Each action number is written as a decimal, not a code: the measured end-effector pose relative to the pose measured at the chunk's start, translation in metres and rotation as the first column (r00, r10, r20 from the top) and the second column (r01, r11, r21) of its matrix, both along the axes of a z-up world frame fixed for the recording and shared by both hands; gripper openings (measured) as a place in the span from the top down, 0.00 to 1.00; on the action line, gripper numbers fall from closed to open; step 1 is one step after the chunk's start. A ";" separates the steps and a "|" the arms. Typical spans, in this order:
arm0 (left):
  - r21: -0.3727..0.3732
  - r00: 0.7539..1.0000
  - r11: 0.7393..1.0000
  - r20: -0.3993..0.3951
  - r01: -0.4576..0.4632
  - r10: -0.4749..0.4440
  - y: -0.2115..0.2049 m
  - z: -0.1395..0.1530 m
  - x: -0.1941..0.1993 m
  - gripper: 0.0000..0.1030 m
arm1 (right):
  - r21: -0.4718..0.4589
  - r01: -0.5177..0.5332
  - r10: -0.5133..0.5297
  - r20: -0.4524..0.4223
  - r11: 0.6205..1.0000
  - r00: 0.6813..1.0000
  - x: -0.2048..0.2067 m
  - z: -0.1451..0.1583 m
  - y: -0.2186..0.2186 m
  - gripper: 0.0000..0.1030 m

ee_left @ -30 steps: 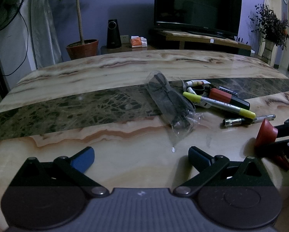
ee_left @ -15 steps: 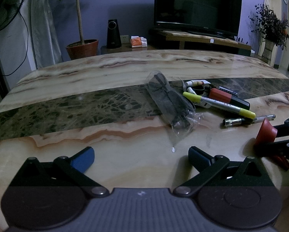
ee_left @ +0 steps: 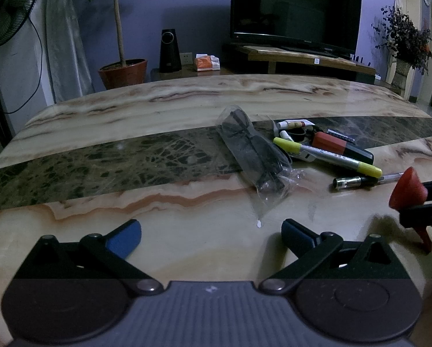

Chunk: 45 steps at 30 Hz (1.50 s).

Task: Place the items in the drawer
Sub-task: 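Lift the red funnel with the right gripper and carry it to the drawer, then lower the red funnel with the right gripper into the drawer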

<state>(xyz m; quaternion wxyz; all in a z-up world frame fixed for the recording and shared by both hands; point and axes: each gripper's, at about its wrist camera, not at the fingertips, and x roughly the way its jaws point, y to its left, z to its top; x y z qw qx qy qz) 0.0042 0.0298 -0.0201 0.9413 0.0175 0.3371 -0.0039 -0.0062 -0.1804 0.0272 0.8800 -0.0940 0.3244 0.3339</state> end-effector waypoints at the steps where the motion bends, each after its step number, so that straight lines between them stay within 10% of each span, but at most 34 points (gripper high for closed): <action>1: 0.000 1.000 1.000 0.000 0.000 0.000 0.000 0.000 0.000 0.00 | 0.003 -0.001 0.001 0.002 1.000 1.000 -0.001 0.001 0.000 0.68; 21: 0.000 1.000 1.000 0.000 0.000 0.000 0.000 0.000 0.000 0.00 | 0.063 -0.249 0.250 -0.008 0.966 0.968 -0.082 0.012 -0.015 0.69; 39: 0.000 1.000 1.000 0.000 0.000 0.000 0.000 0.000 0.000 0.00 | -0.106 -0.674 0.650 -0.192 0.731 0.735 -0.189 -0.057 -0.009 0.70; 45: 0.000 1.000 1.000 0.000 0.000 0.000 0.000 0.000 0.000 0.00 | -0.270 -0.600 0.542 -0.264 0.753 0.798 -0.190 -0.091 -0.011 0.70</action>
